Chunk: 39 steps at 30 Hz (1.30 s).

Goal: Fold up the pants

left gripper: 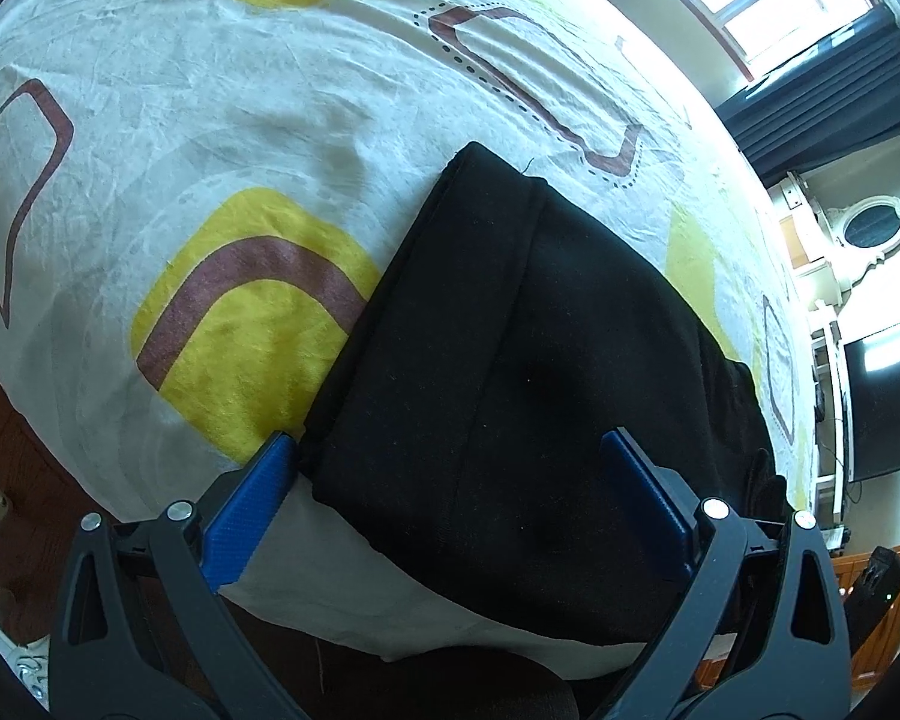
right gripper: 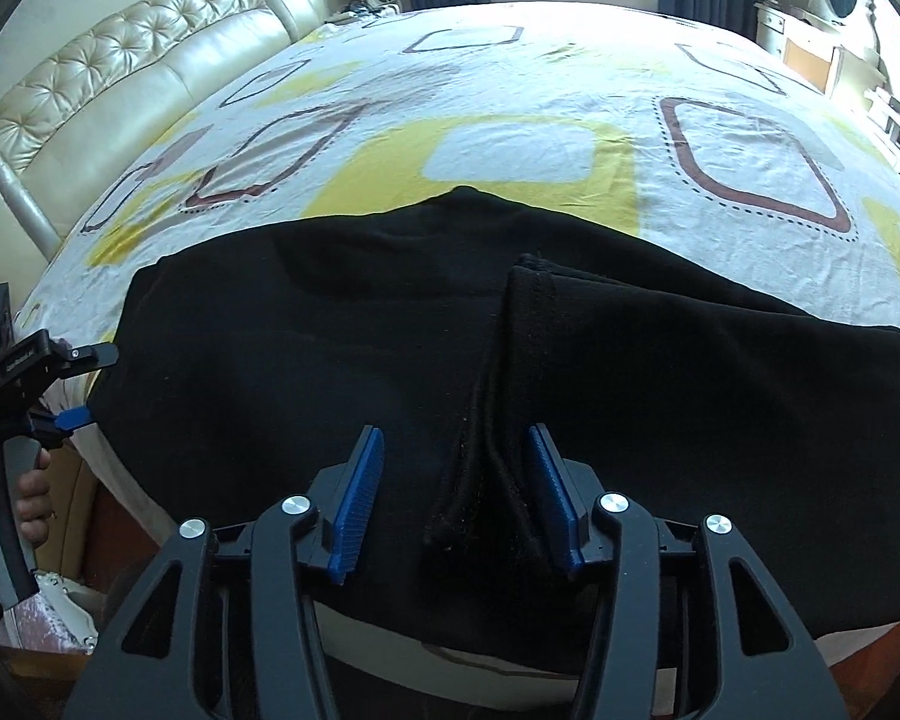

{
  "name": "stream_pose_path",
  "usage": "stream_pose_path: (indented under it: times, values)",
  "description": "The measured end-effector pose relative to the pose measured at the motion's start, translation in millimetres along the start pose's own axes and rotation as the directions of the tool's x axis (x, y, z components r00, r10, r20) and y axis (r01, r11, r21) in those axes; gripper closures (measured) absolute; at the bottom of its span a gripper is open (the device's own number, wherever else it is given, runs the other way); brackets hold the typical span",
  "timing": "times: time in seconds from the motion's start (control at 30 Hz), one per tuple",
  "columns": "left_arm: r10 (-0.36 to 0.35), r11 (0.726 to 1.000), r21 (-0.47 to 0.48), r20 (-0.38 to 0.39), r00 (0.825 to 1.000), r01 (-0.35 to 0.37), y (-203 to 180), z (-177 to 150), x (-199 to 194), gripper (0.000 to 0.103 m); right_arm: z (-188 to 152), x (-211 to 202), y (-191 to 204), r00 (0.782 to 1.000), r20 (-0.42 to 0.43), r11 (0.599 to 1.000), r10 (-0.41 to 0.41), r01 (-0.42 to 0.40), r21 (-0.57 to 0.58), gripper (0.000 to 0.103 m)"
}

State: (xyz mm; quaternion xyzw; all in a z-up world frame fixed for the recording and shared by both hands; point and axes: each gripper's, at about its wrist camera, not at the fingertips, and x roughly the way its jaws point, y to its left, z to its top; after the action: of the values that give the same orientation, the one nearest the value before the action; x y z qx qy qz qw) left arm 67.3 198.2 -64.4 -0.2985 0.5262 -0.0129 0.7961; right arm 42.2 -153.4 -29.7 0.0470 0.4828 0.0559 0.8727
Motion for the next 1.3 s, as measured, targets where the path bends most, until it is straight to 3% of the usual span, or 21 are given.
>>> stream_pose_path:
  times: [0.1, 0.27, 0.5, 0.7, 0.87, 1.0, 1.3]
  values:
    - [-0.025, 0.999, -0.032, 0.028, 0.999, 0.026, 8, 4, -10, 0.003, -2, -13, 10, 1.000, 0.030, 0.999, 0.002, 0.000, -0.048, 0.046]
    - [-0.057, 0.998, -0.023, 0.071, 0.996, 0.059, 20, 14, -19, 0.003, -7, -35, -6, 0.997, 0.027, 0.997, 0.075, -0.074, -0.033, 0.044]
    - [-0.160, 0.987, 0.019, 0.017, 0.987, 0.160, 33, 20, -8, 0.003, -29, -55, -39, 0.996, 0.003, 0.996, 0.089, -0.089, -0.006, 0.043]
    - [-0.247, 0.969, 0.033, 0.028, 0.969, 0.246, 30, 26, -10, 0.003, -33, -50, -54, 0.996, 0.013, 0.996, 0.092, -0.093, 0.017, 0.042]
    - [-0.257, 0.962, 0.105, 0.024, 0.966, 0.253, 15, 35, -8, 0.003, -29, -42, -65, 0.996, 0.029, 0.995, 0.086, -0.087, 0.049, 0.042]
    - [-0.259, 0.963, 0.072, -0.005, 0.966, 0.258, 18, 40, 9, 0.003, -30, -39, -74, 0.997, 0.027, 0.993, 0.078, -0.080, 0.088, 0.042]
    - [-0.350, 0.920, 0.160, -0.074, 0.934, 0.358, 20, 46, 18, 0.003, -34, -32, -74, 0.997, 0.010, 0.993, 0.080, -0.081, 0.087, 0.041]
